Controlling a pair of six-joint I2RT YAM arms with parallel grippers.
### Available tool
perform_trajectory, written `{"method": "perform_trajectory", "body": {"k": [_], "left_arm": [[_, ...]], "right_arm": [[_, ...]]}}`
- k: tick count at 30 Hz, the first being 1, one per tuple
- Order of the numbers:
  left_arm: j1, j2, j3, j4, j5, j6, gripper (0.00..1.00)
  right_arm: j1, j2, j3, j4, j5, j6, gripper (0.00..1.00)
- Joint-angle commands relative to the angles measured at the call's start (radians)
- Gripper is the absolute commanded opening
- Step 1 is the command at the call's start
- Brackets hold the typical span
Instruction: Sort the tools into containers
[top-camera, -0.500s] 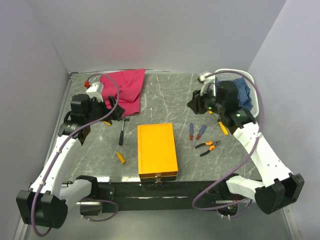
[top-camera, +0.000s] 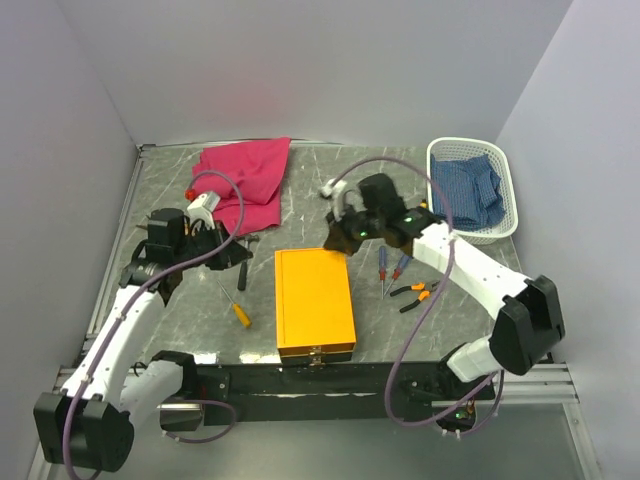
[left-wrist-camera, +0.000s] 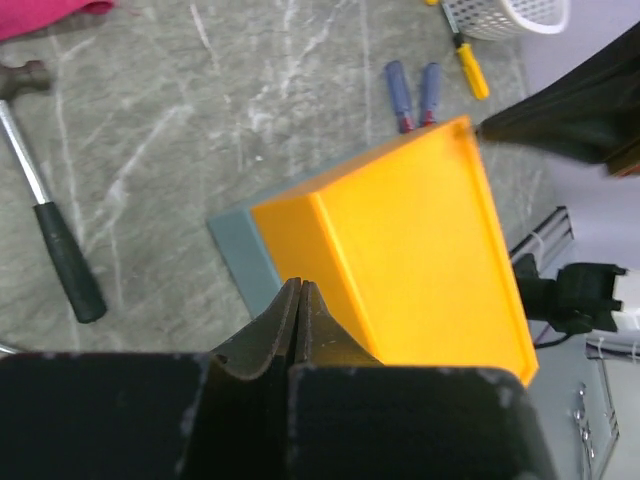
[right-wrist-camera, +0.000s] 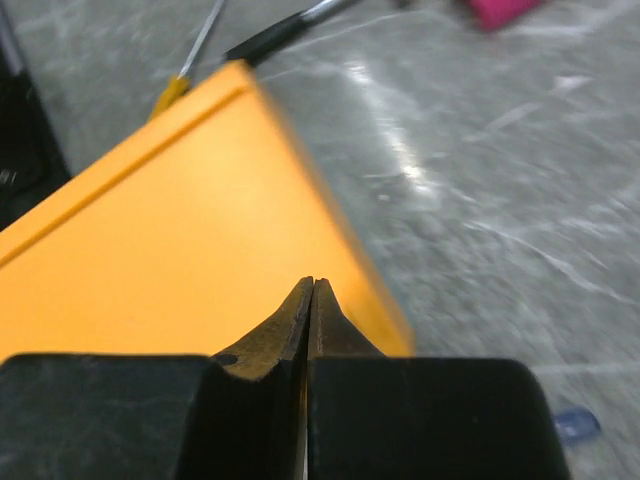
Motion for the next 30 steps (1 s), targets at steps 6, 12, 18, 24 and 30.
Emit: {"method": "perform_trajectory", "body": {"k": [6, 12, 18, 24, 30], "left_arm": [[0.005, -0.140, 0.039, -0.027, 0.062, -0.004, 0.02], [0.003, -0.167, 0.042, -0.053, 0.180, 0.049, 0.11], [-0.001, -0.140, -0.005, -0.004, 0.180, -0.047, 0.15], [-0.003, -0.132, 0.004, -0.004, 0.139, -0.037, 0.15], [-0.004, -0.100, -0.008, 0.048, 0.093, -0.061, 0.16]], "right_arm": [[0.165, 0.119, 0.096, -0.039, 0.078, -0.087, 0.00], [0.167, 0.173, 0.093, 0.025, 0.248, -0.084, 0.00], [0.159, 0.204, 0.084, 0.128, 0.437, -0.104, 0.00], [0.099, 0.266, 0.139, 0.182, 0.526, -0.086, 0.00], [-0.054, 0.383, 0.263, 0.196, 0.600, -0.066, 0.00]]}}
